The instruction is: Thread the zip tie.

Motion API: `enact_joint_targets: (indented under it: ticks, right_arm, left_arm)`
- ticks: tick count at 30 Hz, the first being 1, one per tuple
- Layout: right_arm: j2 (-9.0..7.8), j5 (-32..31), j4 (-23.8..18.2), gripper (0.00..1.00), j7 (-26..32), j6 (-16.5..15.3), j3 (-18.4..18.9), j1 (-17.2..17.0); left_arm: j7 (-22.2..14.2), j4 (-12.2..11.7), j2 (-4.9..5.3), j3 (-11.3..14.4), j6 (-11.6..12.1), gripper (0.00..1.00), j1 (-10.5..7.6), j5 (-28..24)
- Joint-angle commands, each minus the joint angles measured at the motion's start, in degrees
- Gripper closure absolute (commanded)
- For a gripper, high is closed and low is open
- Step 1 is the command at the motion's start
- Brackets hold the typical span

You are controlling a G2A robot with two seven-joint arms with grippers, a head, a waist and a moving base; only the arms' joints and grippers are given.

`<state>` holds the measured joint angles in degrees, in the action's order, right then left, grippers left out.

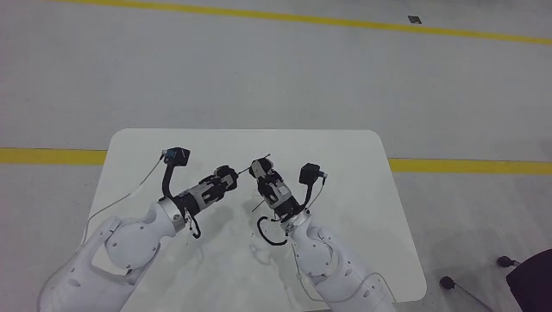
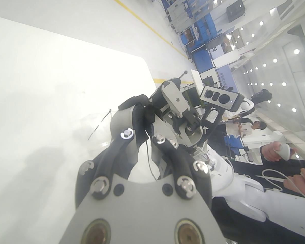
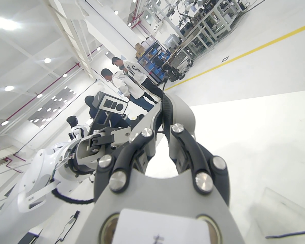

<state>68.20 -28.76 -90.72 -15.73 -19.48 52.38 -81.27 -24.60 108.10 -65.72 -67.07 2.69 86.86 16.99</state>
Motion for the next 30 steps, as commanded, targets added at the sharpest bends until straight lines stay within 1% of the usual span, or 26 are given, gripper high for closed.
enact_joint_targets:
  ticks: [1,14,30]
  right_arm:
    - [-0.13,0.19,0.12,1.00,-0.30,0.00,-0.11,0.12]
    - [-0.84,1.59,0.45,1.00,-1.97,0.00,-1.35,1.02]
    - [-1.97,2.95,0.93,1.00,-2.22,0.00,-2.46,1.86]
  left_arm:
    - [-0.02,-0.05,0.03,0.07,0.06,1.00,-0.08,-0.13]
    - [0.21,-0.64,0.23,0.38,0.33,1.00,-0.55,-0.68]
    - [0.59,-1.11,0.28,1.38,0.53,1.00,-1.45,-2.50]
